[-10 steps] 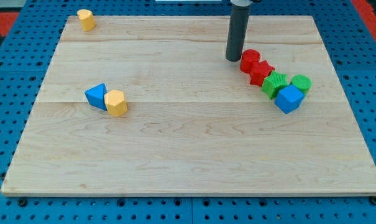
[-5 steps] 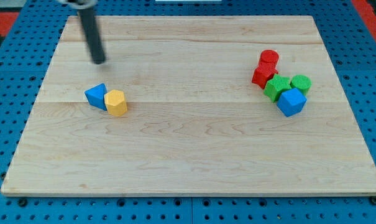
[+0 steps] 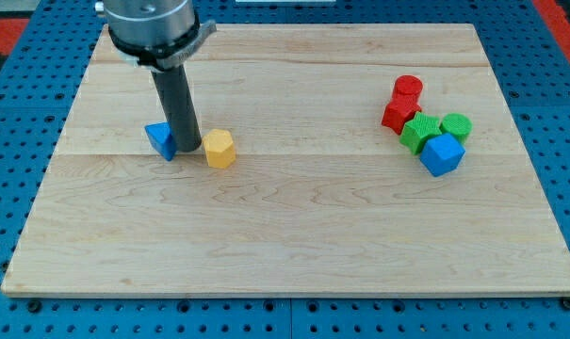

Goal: Push the yellow hexagon to the grop of blocks

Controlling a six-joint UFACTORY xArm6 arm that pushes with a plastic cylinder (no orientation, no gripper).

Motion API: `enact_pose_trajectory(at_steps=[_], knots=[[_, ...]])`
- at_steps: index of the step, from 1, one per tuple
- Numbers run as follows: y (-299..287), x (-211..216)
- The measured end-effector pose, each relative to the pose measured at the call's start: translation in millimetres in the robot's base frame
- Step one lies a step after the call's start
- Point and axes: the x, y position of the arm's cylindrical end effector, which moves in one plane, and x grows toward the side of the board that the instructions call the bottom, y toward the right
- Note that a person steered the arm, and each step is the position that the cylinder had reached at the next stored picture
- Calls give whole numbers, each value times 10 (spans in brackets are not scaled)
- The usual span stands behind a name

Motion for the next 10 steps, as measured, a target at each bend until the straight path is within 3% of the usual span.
enact_pose_trajectory(at_steps=[2,4,5,7,8,10], knots=[[444,527],[1406,79],[1121,27],[1776,-15],[1407,99],[1461,-411]])
